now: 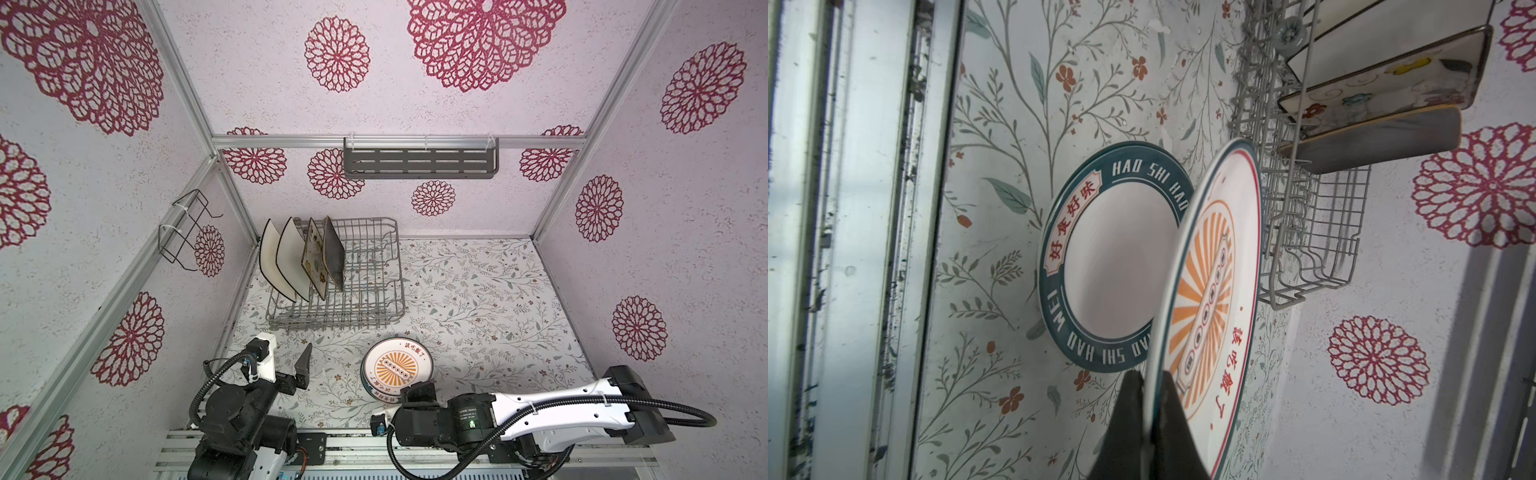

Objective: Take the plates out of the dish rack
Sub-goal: 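Lower the orange-sunburst plate onto the stack and open the right gripper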

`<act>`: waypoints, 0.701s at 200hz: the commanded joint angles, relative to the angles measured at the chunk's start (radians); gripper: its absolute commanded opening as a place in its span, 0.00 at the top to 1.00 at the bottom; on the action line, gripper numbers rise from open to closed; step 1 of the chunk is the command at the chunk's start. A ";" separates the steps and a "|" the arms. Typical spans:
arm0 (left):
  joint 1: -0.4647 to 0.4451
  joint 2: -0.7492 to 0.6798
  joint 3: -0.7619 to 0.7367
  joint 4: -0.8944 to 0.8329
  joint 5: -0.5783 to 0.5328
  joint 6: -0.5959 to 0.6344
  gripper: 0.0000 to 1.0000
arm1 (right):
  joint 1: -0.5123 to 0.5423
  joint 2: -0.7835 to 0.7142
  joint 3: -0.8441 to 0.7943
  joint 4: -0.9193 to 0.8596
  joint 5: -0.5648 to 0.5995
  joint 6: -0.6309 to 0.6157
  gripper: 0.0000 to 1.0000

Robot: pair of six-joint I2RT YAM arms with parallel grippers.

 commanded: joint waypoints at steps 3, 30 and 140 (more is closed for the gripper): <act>-0.001 -0.007 -0.006 0.011 0.008 0.019 0.03 | 0.010 0.006 -0.029 0.071 0.057 -0.051 1.00; -0.001 -0.007 -0.005 0.011 0.008 0.019 0.03 | 0.009 0.043 -0.041 0.096 0.040 -0.060 1.00; 0.000 -0.008 -0.005 0.010 0.014 0.021 0.03 | -0.013 0.146 -0.101 0.190 0.000 -0.070 1.00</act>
